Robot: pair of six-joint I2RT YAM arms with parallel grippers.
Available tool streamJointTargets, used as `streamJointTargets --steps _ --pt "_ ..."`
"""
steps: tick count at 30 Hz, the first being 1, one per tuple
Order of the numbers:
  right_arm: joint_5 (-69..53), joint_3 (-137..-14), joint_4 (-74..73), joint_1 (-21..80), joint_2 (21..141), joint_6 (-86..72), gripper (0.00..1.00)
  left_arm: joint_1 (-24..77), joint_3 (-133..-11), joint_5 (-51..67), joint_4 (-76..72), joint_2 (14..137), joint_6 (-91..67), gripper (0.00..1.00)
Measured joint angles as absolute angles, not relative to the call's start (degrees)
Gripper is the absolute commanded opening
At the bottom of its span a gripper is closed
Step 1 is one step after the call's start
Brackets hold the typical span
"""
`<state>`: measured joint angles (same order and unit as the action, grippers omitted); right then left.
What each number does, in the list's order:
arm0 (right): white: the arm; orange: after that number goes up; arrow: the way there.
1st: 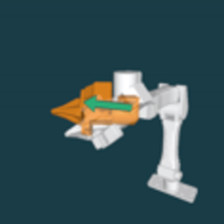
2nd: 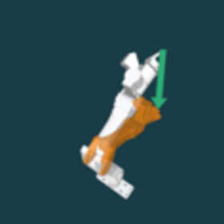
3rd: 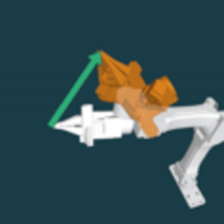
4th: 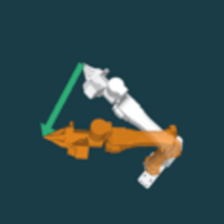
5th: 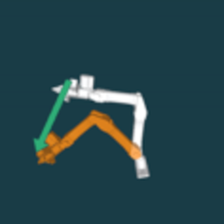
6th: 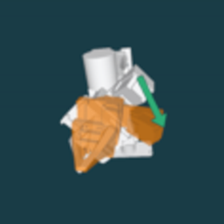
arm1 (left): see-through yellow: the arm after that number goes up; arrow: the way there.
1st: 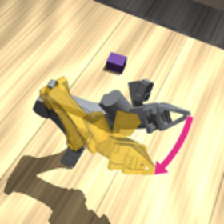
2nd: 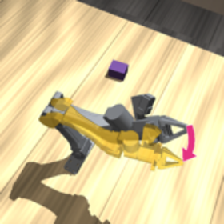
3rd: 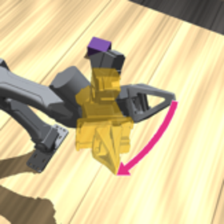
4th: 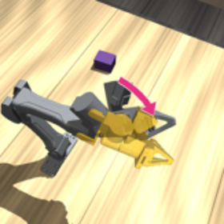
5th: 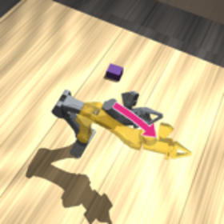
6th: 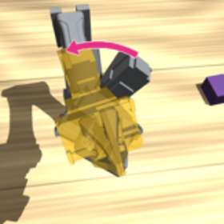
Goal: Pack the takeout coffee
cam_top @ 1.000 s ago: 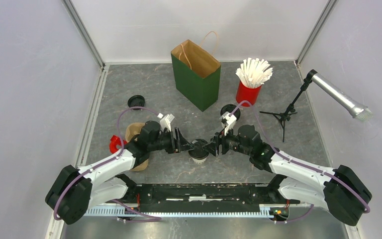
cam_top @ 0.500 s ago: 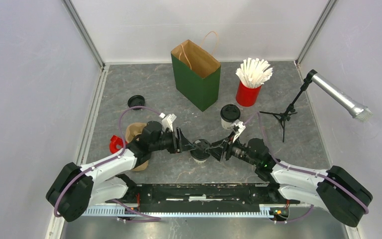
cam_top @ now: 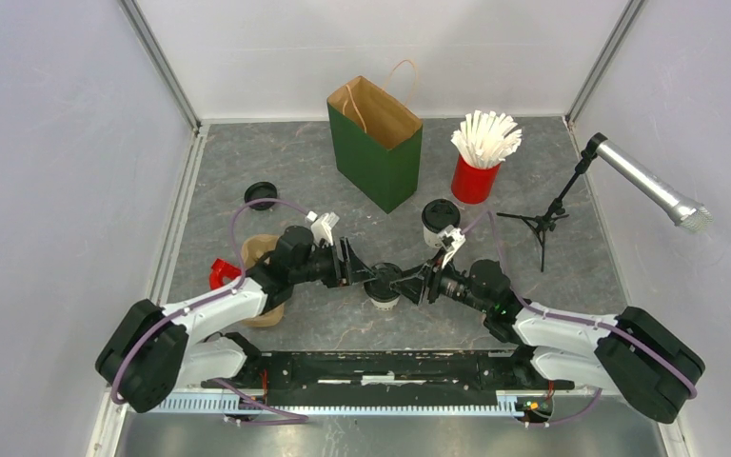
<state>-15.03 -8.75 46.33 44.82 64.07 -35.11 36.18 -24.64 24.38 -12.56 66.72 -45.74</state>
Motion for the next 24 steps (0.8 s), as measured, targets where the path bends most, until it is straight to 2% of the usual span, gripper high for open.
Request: streamJointTargets --steps 4,8,12,15,17,24 --pt "-15.03 -9.21 44.84 44.82 63.57 -35.64 0.59 36.18 -24.62 26.09 -14.15 67.99 -47.86 0.7" --pt "-15.0 -9.21 44.77 44.82 63.59 -36.36 0.61 36.51 -24.14 26.33 -15.64 68.64 -49.5 0.66" --pt "-15.03 -10.0 42.94 44.71 62.96 -36.73 0.71 36.51 -24.01 26.41 -16.43 69.12 -49.78 0.62" --pt "-14.5 -12.49 36.29 44.62 61.47 -35.73 0.79 36.53 -24.18 26.26 -16.38 69.34 -49.39 0.61" --pt "-14.02 -13.87 31.66 44.4 59.72 -34.59 0.81 36.71 -24.49 26.06 -16.21 69.36 -48.53 0.61" --pt "-12.95 -18.52 18.26 41.41 53.21 -30.0 0.73 36.84 -25.34 25.98 -15.05 69.38 -45.78 0.61"
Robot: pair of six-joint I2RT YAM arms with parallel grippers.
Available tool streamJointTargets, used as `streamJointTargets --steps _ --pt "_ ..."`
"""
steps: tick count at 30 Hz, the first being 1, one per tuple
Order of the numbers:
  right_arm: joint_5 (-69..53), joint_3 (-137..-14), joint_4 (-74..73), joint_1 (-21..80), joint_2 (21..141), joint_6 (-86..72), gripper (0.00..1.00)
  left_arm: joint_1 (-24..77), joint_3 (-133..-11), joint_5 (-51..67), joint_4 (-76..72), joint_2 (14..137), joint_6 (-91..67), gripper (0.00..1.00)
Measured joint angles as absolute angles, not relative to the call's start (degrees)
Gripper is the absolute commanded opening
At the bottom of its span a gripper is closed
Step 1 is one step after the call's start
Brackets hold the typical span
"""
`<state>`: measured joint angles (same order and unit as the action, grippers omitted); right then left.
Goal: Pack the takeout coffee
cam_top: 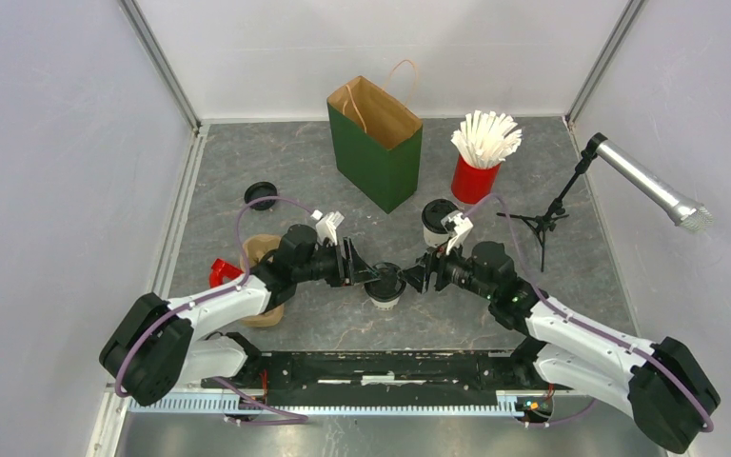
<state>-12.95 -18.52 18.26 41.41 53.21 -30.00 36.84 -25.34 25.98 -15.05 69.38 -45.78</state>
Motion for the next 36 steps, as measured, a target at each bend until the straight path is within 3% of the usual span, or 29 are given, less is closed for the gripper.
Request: streamJointTargets --steps 10,13,18,36 --pt "-16.99 -19.81 16.8 39.97 54.92 -28.58 0.65 36.88 -25.78 26.09 -14.79 69.76 -45.25 0.61" --pt "-18.57 -19.92 18.48 39.59 56.62 -28.69 0.53 36.88 -25.78 26.09 -14.79 69.76 -45.23 0.61" --pt "-20.58 -19.53 22.2 38.81 58.52 -29.39 0.45 36.88 -25.96 26.09 -14.92 70.17 -45.17 0.61" --pt "-19.49 -5.45 52.42 37.98 64.49 -37.12 0.45 37.26 -25.5 25.8 -19.75 72.97 -45.28 0.58"
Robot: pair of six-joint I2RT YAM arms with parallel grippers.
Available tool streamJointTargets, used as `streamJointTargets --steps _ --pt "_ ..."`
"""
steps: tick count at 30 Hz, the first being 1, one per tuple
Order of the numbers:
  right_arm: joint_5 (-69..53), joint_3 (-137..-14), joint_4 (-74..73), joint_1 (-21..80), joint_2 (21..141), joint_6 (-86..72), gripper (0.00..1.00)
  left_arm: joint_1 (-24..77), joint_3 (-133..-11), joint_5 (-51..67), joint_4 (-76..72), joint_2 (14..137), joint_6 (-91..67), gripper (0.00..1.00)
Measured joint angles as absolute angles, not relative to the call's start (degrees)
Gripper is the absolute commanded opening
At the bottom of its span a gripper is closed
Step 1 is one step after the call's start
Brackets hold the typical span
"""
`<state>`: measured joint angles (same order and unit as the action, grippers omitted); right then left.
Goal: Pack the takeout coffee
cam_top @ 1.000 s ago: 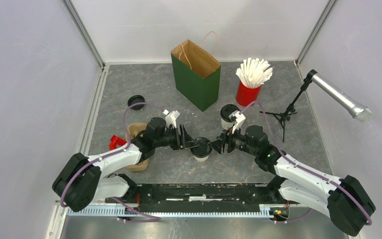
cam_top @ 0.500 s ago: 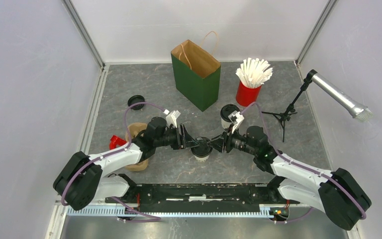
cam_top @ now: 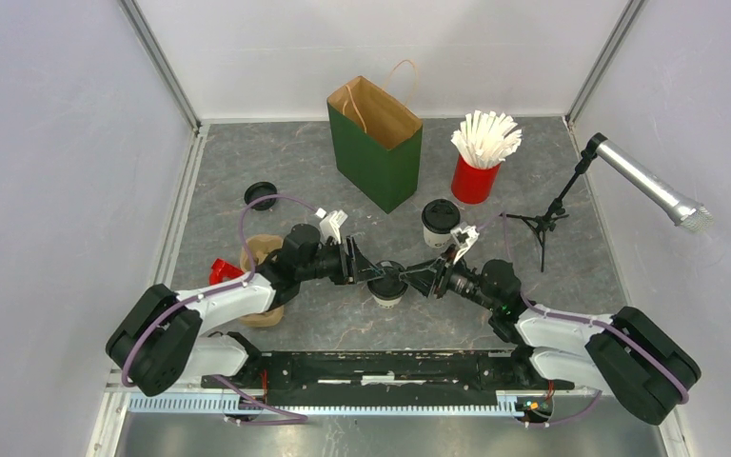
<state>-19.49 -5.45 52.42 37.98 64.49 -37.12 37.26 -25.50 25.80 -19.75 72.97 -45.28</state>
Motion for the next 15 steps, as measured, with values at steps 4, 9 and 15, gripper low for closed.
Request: streamJointTargets --steps 4,9,15 --pt "-19.55 -4.95 54.59 37.95 65.23 -37.5 0.49 37.26 -25.32 25.87 -20.49 73.03 -45.3 0.58" --pt "-19.81 -9.76 43.62 37.8 61.63 -35.14 0.65 37.19 -26.3 26.46 -19.07 72.88 -45.3 0.58" --pt "-18.2 -21.45 20.84 37.8 58.06 -26.37 0.91 37.08 -26.85 27.73 -18.06 72.42 -45.95 0.64"
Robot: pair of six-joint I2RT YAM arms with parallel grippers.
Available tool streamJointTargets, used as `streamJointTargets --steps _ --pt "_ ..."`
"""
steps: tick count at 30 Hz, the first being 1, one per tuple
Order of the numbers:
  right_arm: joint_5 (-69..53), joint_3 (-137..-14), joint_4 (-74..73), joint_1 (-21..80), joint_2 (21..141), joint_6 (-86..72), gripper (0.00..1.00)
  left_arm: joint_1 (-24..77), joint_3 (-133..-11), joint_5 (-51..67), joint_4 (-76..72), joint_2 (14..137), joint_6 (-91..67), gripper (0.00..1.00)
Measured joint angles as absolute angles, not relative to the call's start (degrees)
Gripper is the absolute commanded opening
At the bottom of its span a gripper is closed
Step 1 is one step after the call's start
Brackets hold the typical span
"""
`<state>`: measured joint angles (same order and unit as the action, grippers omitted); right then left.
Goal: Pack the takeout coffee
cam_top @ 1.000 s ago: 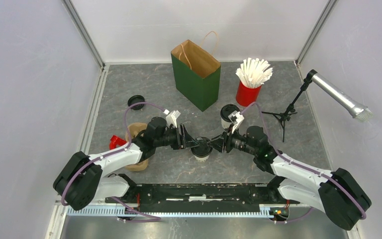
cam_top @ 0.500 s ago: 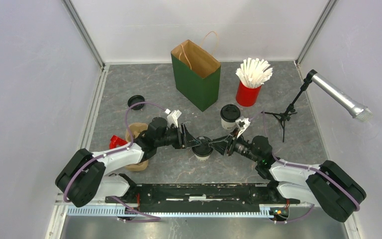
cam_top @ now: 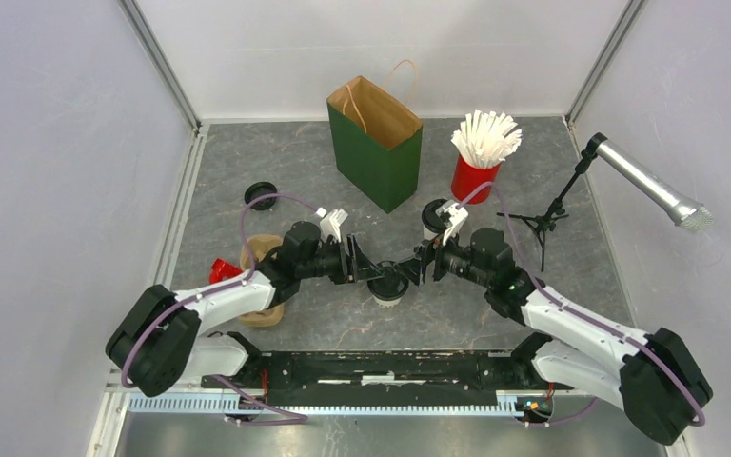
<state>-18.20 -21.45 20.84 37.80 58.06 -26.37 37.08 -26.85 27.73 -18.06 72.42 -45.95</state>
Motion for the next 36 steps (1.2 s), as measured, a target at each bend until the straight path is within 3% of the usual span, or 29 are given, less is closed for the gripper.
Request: streamJointTargets --steps 2,6,11,12,13,22,30,36 --pt "-18.02 -25.12 15.88 37.8 56.62 -22.74 0.98 37.1 -26.85 28.36 -17.61 72.16 -46.87 0.69" --pt "-18.46 -29.12 10.02 37.8 53.23 -17.19 0.98 37.1 -28.67 29.1 -13.19 70.81 -48.01 0.8" --pt "-18.41 -30.98 4.71 38.41 51.64 -13.37 0.98 37.06 -39.9 26.57 -2.28 67.68 -46.39 0.89" --pt "-18.04 -31.46 3.53 38.89 51.81 -12.75 0.98 37.01 -42.81 25.08 0.34 66.98 -45.45 0.98" --pt "-17.8 -31.88 2.61 39.48 51.99 -12.29 0.98 36.97 -45.43 23.7 2.63 66.19 -44.56 1.0" --pt "-8.1 -40.03 -5.04 52.38 57.21 -7.75 0.98 36.8 -56.29 4.54 23.79 51.66 -33.34 1.0" --pt "-3.33 -42.96 -8.91 56.25 63.07 -5.52 0.98 36.71 -49.32 -5.89 31.42 33.23 -27.03 1.0" --pt "-0.36 -45.12 -11.62 58.5 66.46 -3.99 0.98 36.71 -45.95 -7.86 35.81 31.03 -24.77 1.0"
